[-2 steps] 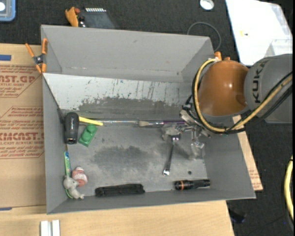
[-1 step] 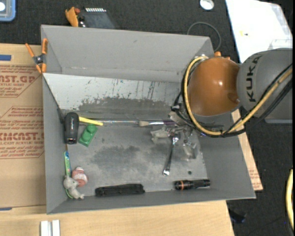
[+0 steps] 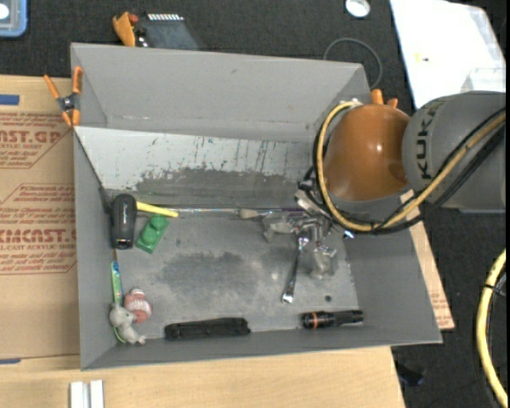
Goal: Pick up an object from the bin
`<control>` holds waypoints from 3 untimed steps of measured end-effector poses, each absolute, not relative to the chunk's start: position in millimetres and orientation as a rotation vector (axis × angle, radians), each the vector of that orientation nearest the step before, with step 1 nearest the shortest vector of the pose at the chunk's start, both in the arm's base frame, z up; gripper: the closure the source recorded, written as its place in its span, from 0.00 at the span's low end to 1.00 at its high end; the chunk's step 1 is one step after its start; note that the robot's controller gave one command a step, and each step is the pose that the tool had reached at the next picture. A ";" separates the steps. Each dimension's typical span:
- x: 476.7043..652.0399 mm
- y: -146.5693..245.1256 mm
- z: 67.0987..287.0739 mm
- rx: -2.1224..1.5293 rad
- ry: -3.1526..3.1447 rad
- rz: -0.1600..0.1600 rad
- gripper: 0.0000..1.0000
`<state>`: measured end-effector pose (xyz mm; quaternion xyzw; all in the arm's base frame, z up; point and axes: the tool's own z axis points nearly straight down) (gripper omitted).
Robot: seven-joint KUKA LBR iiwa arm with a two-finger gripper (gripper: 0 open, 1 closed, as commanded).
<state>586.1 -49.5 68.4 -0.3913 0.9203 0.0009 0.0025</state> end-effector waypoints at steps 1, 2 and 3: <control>591.4 -58.1 70.1 -1.864 2.517 0.005 1.00; 591.4 -58.0 70.1 -1.864 2.517 0.005 1.00; 589.6 -57.2 80.6 -1.866 2.520 0.013 1.00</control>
Offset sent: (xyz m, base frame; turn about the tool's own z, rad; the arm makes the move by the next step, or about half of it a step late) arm 0.0000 0.0000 0.0000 0.0000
